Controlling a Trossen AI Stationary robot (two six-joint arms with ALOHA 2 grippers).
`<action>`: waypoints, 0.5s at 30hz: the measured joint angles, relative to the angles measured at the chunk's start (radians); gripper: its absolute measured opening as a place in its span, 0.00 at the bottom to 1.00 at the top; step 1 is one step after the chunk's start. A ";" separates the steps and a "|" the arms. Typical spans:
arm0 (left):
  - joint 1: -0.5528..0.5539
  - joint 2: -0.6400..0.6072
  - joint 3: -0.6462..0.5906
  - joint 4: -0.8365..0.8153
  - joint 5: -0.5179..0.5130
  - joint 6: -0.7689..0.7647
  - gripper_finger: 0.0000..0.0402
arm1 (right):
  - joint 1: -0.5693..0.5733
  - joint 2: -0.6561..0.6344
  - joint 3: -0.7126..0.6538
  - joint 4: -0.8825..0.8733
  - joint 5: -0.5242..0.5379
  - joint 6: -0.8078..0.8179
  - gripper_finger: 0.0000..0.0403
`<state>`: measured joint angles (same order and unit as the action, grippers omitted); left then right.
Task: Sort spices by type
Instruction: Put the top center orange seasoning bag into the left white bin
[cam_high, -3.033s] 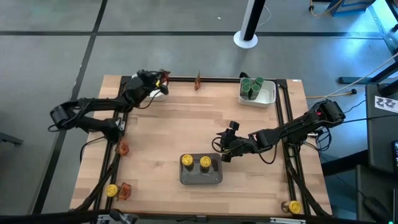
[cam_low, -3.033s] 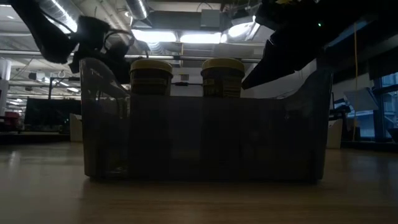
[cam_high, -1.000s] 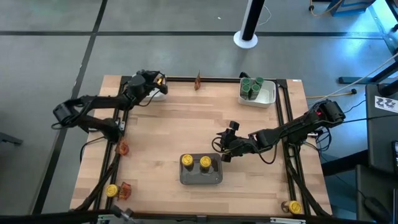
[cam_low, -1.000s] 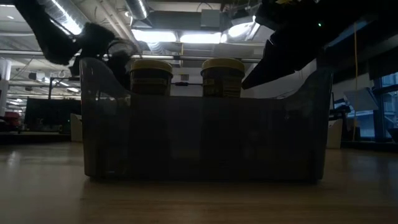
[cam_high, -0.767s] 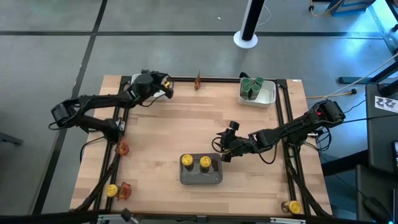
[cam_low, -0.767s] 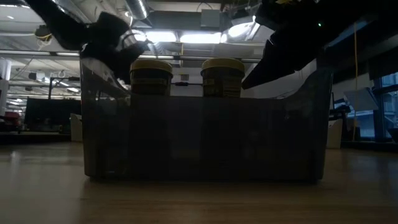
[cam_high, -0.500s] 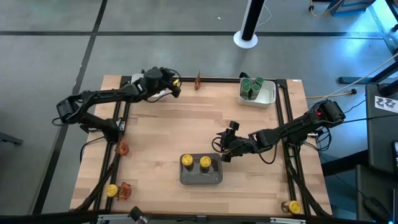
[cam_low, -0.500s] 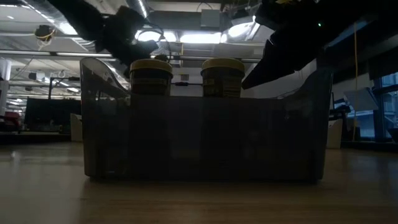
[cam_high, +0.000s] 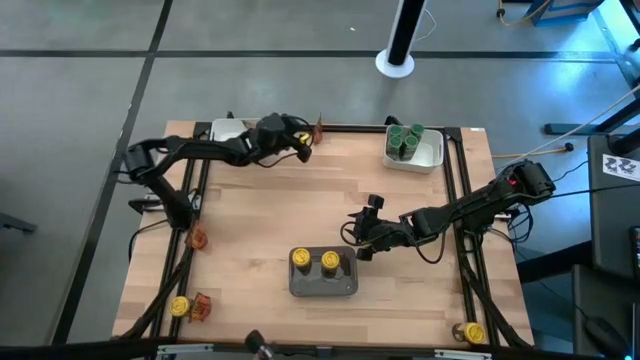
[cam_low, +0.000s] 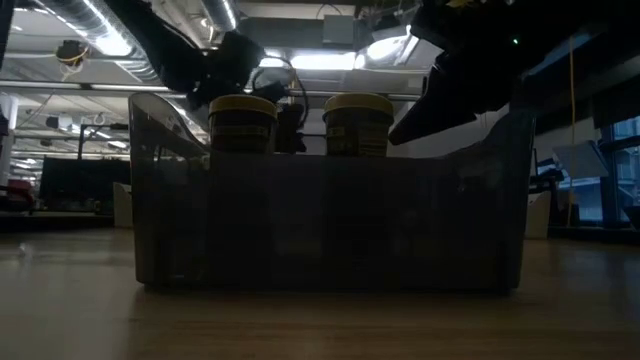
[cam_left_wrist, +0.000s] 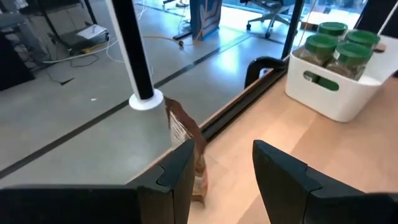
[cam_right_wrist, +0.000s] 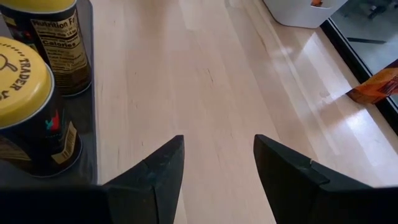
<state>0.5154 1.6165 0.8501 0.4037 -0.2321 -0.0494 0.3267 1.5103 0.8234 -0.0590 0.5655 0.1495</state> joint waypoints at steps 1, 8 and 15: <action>-0.005 0.013 0.000 0.009 0.000 0.000 0.36 | 0.000 0.000 0.000 -0.002 0.000 0.000 0.48; -0.025 0.085 0.011 0.055 0.000 0.022 0.36 | 0.000 0.000 0.000 -0.006 0.000 0.000 0.48; -0.024 0.153 0.072 0.048 -0.013 0.042 0.36 | 0.000 0.000 0.000 -0.006 -0.001 0.000 0.48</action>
<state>0.4915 1.7698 0.9216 0.4518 -0.2450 -0.0077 0.3267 1.5105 0.8234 -0.0652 0.5648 0.1496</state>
